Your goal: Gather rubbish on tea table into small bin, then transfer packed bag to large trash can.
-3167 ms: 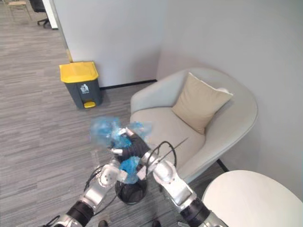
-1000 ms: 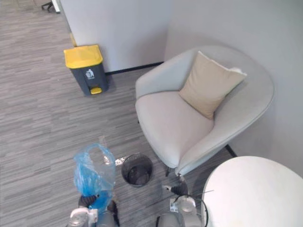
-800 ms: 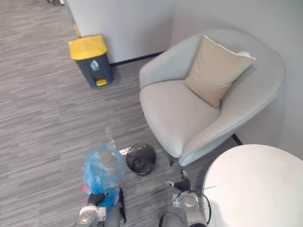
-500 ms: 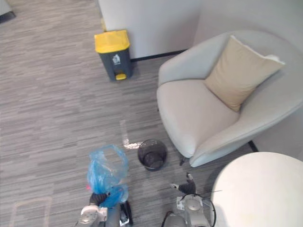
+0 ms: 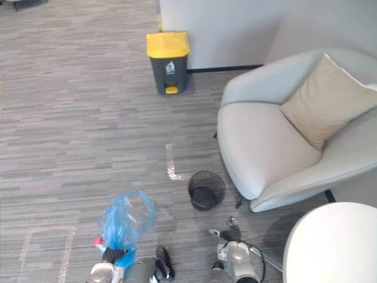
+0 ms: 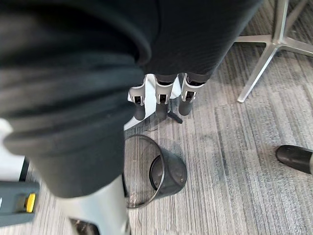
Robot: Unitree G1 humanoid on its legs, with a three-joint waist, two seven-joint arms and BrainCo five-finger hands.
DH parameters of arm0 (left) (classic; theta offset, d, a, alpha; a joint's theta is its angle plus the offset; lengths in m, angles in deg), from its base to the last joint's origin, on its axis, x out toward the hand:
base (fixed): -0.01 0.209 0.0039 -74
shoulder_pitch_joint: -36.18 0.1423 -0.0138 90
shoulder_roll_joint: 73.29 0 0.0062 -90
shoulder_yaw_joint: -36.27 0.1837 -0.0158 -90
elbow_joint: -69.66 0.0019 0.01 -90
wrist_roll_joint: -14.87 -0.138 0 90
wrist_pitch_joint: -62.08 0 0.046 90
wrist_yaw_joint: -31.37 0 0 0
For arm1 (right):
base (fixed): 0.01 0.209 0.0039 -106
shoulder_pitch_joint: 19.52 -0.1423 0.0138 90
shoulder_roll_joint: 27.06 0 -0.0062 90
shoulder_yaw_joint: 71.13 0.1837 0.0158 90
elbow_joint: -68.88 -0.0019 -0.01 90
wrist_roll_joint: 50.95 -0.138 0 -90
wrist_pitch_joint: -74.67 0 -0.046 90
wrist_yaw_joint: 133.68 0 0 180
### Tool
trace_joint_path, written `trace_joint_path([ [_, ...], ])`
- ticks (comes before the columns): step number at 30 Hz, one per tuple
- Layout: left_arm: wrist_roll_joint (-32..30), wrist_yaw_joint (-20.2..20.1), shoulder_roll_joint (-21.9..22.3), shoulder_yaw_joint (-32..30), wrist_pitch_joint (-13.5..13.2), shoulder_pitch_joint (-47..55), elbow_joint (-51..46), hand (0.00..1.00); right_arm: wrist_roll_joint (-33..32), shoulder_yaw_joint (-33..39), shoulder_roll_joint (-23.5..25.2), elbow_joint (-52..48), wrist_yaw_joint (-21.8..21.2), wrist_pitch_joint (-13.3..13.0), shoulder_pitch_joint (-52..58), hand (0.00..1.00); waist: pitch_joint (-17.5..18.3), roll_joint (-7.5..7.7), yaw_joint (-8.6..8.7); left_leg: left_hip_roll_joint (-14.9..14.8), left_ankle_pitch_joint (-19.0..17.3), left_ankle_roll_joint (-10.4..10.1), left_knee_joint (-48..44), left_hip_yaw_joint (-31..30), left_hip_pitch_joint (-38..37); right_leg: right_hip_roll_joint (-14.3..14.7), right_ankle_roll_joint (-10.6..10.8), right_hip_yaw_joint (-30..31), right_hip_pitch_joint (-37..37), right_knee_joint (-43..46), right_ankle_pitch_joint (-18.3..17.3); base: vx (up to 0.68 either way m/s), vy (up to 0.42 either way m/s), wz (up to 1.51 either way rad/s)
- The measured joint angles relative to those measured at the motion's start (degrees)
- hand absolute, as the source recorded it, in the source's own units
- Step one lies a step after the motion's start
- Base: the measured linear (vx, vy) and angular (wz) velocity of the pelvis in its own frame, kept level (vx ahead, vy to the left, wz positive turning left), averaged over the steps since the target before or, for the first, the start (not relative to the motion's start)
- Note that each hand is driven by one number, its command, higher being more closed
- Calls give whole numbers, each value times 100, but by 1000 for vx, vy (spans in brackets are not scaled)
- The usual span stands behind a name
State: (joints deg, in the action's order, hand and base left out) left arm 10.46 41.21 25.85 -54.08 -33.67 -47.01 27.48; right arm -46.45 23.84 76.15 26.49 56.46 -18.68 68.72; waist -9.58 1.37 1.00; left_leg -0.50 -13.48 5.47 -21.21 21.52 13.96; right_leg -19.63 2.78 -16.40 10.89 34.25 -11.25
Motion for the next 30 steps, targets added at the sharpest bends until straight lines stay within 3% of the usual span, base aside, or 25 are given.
trace_joint_path([
  [3,5,2,-74,37,16,-40,-2,100,-2,-94,68,60,-18,0,37,0,-75,-55,5,43,-29,34,209,-325,-231,400,236,303,493,415,-307,162,89,53],
  [6,5,-1,-128,161,30,-135,1,100,-9,-72,-8,59,-15,-3,21,0,-168,-84,37,154,-136,10,456,-608,-575,933,259,245,942,-333,-229,321,52,51],
  [8,5,0,-121,220,37,-218,3,100,-10,-69,-62,67,-17,0,91,0,-203,-108,121,262,-182,-97,648,-807,-850,1156,265,208,1082,-1163,163,362,6,66],
  [9,4,-2,-131,248,34,-231,5,100,-11,-62,-72,60,-18,0,177,0,-186,-43,200,380,-225,-160,761,-911,-1049,1182,182,268,1146,-1521,451,448,-62,92],
  [10,0,-2,-112,255,32,-245,6,100,-39,-38,-89,46,-28,-7,305,0,-175,-20,255,438,-404,-296,679,-1100,-1203,1178,-33,305,1190,-1482,636,477,-95,86],
  [11,0,-1,-110,250,25,-240,1,100,-51,5,-87,35,-30,-7,326,0,-158,-19,262,434,-472,-352,612,-1145,-1238,1187,-90,265,1192,-1441,673,531,-138,73],
  [12,0,-1,-114,247,26,-230,1,100,-44,63,-93,39,-44,5,356,0,-99,-42,276,356,-660,-544,450,-1172,-1288,1245,-294,222,1163,-1376,842,723,-176,56],
  [13,2,0,-83,250,31,-290,-45,100,-44,160,-102,9,-45,31,381,0,-79,-179,230,-67,-693,-725,-618,-947,-994,1400,-494,29,902,-1377,757,617,-144,46],
  [14,1,0,-78,248,32,-289,-54,100,-45,159,-102,-15,-45,33,381,0,-72,-192,219,-108,-684,-741,-739,-901,-965,1413,-506,10,875,-1383,748,643,-128,24],
  [15,1,-5,-14,234,48,-234,-134,100,-48,157,-109,-286,-46,42,397,0,-71,-218,193,-312,-404,-963,-1385,-631,-825,1454,-617,-49,694,-1341,660,638,-105,-2],
  [16,2,-7,114,187,56,-197,-245,100,-69,160,-126,-568,-37,47,449,0,-79,-219,218,-450,246,-884,-2114,-424,-690,1504,-651,-16,297,-1532,579,638,-105,-6],
  [17,2,-4,151,165,53,-183,-280,100,-80,156,-120,-630,-29,40,451,0,-104,-205,187,-540,374,-799,-2361,-382,-606,1506,-659,25,126,-1632,570,682,-40,-20],
  [19,2,-8,226,146,27,-216,-447,100,-239,175,-57,-784,3,-17,385,0,-95,-196,103,-955,-171,-680,-3102,-147,-164,1534,-658,296,-573,-2048,514,530,64,-36],
  [20,2,-8,228,146,15,-223,-467,100,-240,174,-53,-814,3,-22,384,0,-101,-186,85,-991,-225,-656,-3086,-155,-68,1530,-658,332,-628,-2083,514,417,116,-45],
  [22,2,-11,230,93,-3,-270,-503,100,-242,182,16,-851,6,-13,362,0,-142,-128,-43,-1054,-375,-613,-2736,-290,406,1420,-588,560,-875,-2243,471,335,163,-47],
  [24,2,-8,342,-31,-5,-279,-494,100,-240,250,157,-813,15,-10,323,0,-178,-87,-185,-878,-258,-808,-1593,-961,791,1249,-337,836,-1079,-2293,292,303,261,-58],
  [25,2,-6,416,-49,-6,-238,-486,100,-239,332,194,-787,21,-11,351,0,-148,-161,-229,-811,115,-1010,-670,-1441,746,1269,-94,999,-1102,-2245,136,316,408,-94],
  [26,10,-8,506,-43,-9,-143,-370,100,-235,343,243,-677,39,-16,301,0,-153,-236,-322,-875,883,-1142,-75,-1638,604,1278,355,1319,-1145,-2227,-165,357,480,-93],
  [27,17,-2,397,-95,10,-303,-305,100,-233,333,422,-552,47,17,258,0,-111,-39,-299,-665,728,-1133,-121,-1455,564,1058,393,1509,-1103,-2203,-198,287,381,-68],
  [30,11,-2,360,-87,5,-288,-334,100,-216,317,524,-580,35,25,321,0,-93,21,-323,-611,233,-944,-312,-963,216,940,372,1754,-958,-1684,-142,290,279,-79],
])
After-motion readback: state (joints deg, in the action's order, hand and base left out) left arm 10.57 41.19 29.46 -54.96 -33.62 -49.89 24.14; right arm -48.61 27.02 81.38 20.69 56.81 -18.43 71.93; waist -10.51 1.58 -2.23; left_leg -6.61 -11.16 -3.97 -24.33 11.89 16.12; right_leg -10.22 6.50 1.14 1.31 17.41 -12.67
